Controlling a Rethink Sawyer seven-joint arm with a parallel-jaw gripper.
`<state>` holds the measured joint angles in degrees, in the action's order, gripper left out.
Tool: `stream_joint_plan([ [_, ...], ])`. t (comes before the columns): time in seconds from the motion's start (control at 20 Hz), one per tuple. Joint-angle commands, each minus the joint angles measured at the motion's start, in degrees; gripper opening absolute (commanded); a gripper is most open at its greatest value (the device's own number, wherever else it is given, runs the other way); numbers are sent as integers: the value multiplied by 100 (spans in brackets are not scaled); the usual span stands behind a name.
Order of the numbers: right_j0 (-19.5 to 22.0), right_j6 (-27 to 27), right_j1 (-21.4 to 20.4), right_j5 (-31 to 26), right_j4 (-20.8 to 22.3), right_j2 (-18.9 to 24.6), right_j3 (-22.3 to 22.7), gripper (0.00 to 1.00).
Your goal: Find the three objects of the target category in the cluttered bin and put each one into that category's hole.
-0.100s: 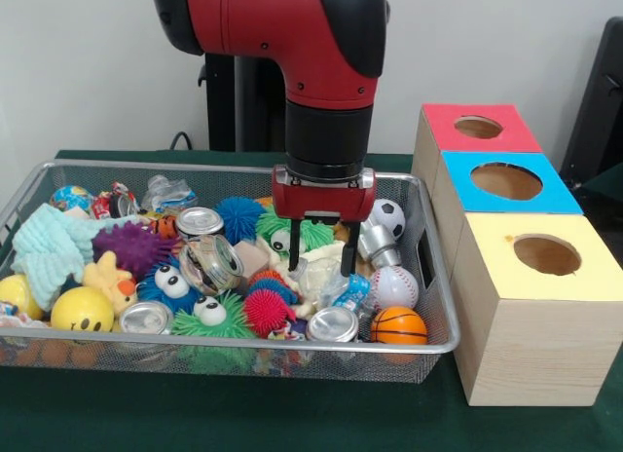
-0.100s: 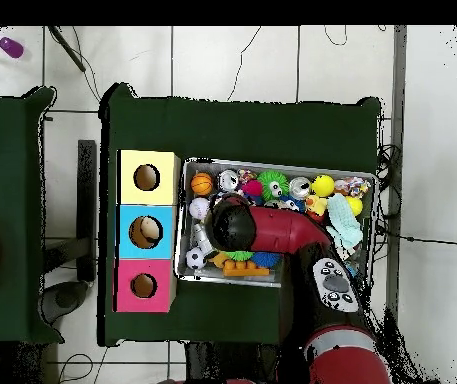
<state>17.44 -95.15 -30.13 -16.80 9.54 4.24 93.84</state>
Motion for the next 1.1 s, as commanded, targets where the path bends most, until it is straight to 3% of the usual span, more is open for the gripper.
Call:
stream_joint_plan([
  [0.05, 126, -340, 227, 212, 235, 478, 21, 100],
  [0.1, 119, -407, 224, 211, 187, 462, 39, 100],
  [0.15, 140, -368, 219, 199, 203, 493, 50, 0],
  [0.3, 142, -220, 226, 45, 252, 521, 4, 0],
  [0.55, 15, -422, 248, -158, 99, 323, -78, 0],
  [1.1, -31, -378, 244, -187, 165, 269, -46, 0],
])
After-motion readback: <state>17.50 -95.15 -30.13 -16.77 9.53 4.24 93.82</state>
